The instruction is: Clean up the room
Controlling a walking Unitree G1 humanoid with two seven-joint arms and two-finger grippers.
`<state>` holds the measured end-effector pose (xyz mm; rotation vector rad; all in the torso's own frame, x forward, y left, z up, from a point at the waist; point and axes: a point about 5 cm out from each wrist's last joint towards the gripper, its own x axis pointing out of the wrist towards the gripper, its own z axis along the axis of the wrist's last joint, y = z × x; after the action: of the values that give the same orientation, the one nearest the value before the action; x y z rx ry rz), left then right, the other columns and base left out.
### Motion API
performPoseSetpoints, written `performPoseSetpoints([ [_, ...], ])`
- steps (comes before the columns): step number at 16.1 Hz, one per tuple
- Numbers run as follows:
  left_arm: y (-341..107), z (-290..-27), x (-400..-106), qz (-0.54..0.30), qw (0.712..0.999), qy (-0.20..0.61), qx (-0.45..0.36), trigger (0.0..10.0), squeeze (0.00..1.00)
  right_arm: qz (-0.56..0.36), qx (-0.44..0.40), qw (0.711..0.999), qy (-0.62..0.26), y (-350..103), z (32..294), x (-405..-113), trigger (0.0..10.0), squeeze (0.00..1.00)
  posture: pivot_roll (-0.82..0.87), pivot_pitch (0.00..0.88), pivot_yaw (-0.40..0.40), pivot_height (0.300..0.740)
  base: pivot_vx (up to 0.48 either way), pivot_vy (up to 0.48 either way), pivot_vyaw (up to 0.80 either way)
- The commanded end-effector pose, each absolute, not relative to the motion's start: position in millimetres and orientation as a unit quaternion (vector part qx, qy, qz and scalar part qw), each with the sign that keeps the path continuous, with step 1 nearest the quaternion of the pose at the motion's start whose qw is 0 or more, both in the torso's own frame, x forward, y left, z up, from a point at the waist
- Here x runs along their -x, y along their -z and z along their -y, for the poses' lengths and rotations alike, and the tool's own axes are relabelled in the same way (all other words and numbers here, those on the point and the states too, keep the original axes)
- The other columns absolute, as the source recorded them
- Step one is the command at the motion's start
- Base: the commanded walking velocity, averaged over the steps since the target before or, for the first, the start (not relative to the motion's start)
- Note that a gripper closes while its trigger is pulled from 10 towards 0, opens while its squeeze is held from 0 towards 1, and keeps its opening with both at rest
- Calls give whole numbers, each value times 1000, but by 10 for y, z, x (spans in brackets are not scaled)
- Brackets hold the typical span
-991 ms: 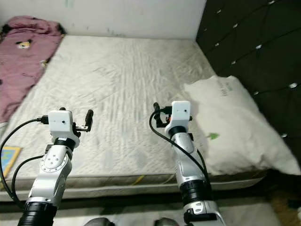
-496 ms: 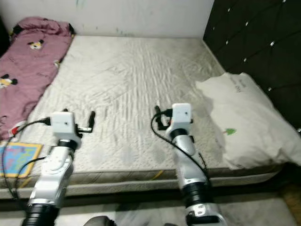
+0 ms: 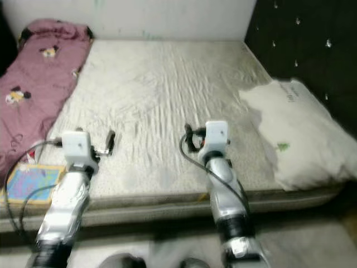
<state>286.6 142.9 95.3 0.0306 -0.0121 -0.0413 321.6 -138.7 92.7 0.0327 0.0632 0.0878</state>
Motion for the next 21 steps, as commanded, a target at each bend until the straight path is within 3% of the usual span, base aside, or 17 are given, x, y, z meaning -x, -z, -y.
performPoseSetpoints([
  [1,-967,-1491,-2869,8,1000,14,-22,10000,0,-27,-19,998,-48,-961,1361,-3238,10000,0,46,0,-20,740,0,480,0],
  [7,-979,-1485,-2869,14,1000,14,-23,10000,0,-30,-16,998,-50,-954,1360,-3239,10000,0,44,0,-21,740,0,480,0],
  [10,-1020,-1502,-2854,30,999,8,-40,10000,0,-26,-16,998,-55,-967,1344,-3240,10000,0,45,0,-21,740,0,0,0],
  [14,-953,-1746,-2717,17,999,-31,-39,10000,0,26,-14,996,-84,-1108,1312,-3156,10000,0,42,0,-18,740,0,0,0],
  [21,-869,-1899,-2504,5,999,-41,-8,10000,0,23,-14,999,-41,-1035,1539,-2926,10000,0,22,0,-9,740,0,0,0],
])
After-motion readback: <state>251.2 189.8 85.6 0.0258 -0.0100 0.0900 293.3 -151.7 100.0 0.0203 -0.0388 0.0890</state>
